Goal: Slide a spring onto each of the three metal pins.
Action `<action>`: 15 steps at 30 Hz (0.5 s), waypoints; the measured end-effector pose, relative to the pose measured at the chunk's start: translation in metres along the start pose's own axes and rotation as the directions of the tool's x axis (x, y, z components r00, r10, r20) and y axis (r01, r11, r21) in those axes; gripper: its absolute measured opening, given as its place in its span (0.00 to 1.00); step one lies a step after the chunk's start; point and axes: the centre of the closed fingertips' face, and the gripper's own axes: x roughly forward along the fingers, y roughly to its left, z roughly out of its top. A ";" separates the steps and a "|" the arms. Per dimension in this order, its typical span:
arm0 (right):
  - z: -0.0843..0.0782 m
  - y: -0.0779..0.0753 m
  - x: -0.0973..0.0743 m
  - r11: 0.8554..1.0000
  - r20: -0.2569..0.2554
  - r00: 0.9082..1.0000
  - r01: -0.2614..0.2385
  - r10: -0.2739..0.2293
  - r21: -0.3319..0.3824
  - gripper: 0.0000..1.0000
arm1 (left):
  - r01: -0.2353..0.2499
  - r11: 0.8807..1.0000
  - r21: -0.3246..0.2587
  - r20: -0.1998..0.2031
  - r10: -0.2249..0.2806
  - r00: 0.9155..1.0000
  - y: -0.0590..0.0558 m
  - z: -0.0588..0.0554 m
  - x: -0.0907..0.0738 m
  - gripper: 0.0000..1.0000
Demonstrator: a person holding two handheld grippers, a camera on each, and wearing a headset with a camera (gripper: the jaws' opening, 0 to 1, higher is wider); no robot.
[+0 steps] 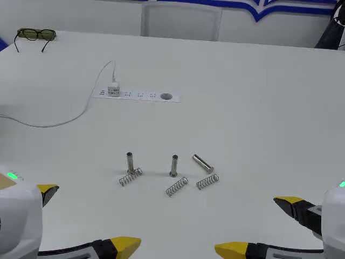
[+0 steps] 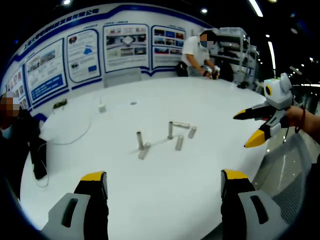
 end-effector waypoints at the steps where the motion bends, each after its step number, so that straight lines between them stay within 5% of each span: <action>1: 0.000 -0.001 0.001 1.000 0.000 1.000 0.001 -0.001 0.004 0.90 | 0.000 1.000 -0.001 0.000 0.000 1.000 0.000 0.000 0.000 0.96; 15: 0.011 -0.009 0.014 1.000 0.011 1.000 0.003 -0.003 0.003 0.88 | -0.009 1.000 -0.008 0.009 0.009 1.000 0.002 -0.001 0.002 0.95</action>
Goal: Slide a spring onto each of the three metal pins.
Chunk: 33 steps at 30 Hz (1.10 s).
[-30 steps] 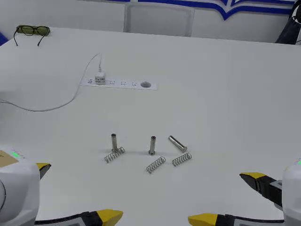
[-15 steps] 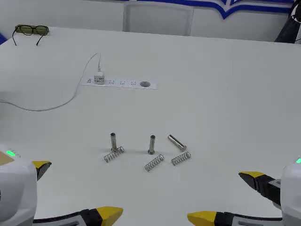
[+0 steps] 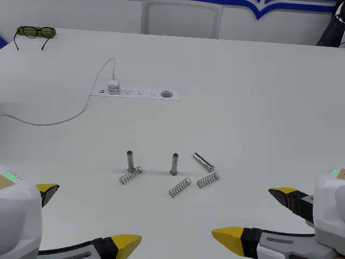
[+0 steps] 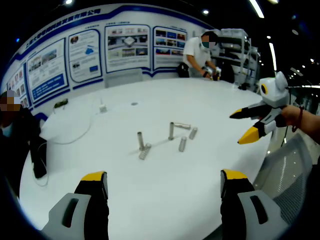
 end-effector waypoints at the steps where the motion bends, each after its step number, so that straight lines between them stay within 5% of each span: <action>1: 0.001 -0.001 0.001 1.000 0.000 1.000 0.000 0.000 0.000 0.87 | 0.001 1.000 0.000 0.000 -0.001 1.000 0.000 0.000 0.000 0.95; 33: 0.018 -0.040 0.056 0.998 -0.034 0.999 -0.001 -0.001 -0.055 0.78 | 0.029 1.000 0.005 -0.018 -0.029 0.999 -0.008 -0.007 0.013 0.93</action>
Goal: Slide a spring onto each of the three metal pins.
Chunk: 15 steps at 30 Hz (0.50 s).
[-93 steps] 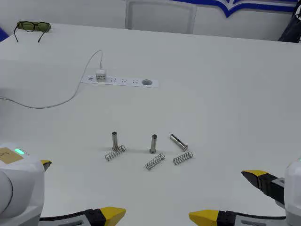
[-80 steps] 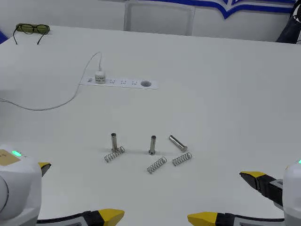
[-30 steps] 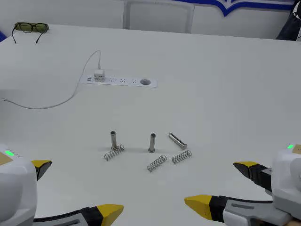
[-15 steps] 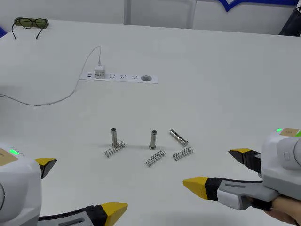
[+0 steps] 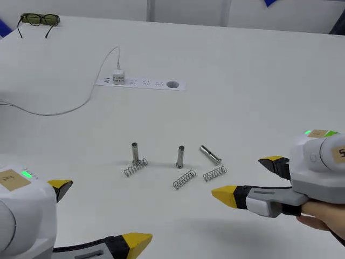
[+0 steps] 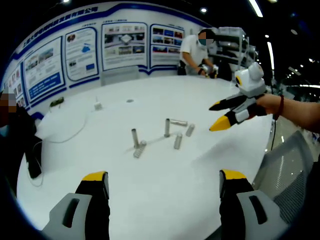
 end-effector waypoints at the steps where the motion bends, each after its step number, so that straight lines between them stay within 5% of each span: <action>1: 0.000 -0.001 0.002 1.000 -0.003 1.000 -0.002 0.002 0.004 0.78 | 0.002 1.000 0.001 0.000 -0.002 1.000 0.000 0.000 0.001 0.93; 15: 0.013 -0.017 0.028 0.998 0.026 1.000 -0.020 0.018 0.057 0.69 | 0.009 1.000 0.008 0.013 -0.009 1.000 0.000 0.001 0.008 0.92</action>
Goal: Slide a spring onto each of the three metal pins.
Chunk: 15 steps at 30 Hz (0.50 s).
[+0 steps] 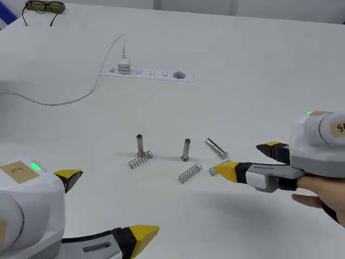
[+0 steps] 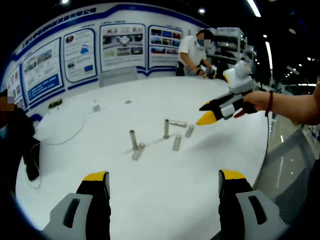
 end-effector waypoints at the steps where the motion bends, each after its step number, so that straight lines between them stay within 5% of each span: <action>1: 0.000 -0.002 0.002 1.000 0.001 1.000 0.000 0.000 0.000 0.68 | -0.001 1.000 -0.001 -0.001 0.001 1.000 0.000 0.000 0.000 0.92; 15: 0.010 -0.010 0.028 1.000 0.038 0.999 0.005 -0.005 0.014 0.53 | -0.003 1.000 -0.007 0.006 0.003 1.000 0.003 -0.002 0.003 0.90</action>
